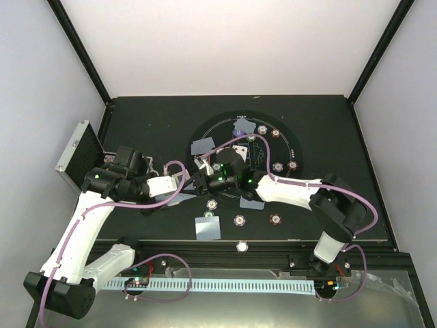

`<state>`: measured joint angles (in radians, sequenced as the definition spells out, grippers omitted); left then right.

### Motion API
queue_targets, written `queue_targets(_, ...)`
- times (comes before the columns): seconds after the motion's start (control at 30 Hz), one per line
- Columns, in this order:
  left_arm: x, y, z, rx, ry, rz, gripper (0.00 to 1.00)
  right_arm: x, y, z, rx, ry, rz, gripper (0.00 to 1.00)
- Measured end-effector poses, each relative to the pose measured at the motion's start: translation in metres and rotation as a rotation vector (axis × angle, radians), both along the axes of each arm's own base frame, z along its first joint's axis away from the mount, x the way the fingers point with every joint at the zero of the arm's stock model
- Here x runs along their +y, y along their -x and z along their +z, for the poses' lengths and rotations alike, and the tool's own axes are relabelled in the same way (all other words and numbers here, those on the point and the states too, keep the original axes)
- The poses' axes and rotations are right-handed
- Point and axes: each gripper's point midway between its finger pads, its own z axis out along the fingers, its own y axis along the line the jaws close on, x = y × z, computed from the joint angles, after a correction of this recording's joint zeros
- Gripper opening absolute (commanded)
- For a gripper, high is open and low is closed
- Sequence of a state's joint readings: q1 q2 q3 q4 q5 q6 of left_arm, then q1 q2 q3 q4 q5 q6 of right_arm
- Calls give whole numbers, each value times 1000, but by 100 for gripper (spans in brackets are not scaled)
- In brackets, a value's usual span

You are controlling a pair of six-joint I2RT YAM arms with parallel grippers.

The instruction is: Distribute texas hold em gaming equipment

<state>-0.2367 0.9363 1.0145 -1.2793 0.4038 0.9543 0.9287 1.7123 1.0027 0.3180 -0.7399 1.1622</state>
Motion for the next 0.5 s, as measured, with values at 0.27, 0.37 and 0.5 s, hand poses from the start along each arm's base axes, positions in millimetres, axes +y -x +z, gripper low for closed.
queue_targets(0.27, 0, 0, 0, -1, 1, 0, 2, -8, 1, 6, -14, 22, -11, 25)
queue_targets(0.37, 0, 0, 0, 0, 0, 0, 2, -11, -1, 7, -27, 38, -12, 18)
queue_targets(0.5, 0, 0, 0, -1, 1, 0, 2, -17, -3, 12, -47, 48, -17, 14)
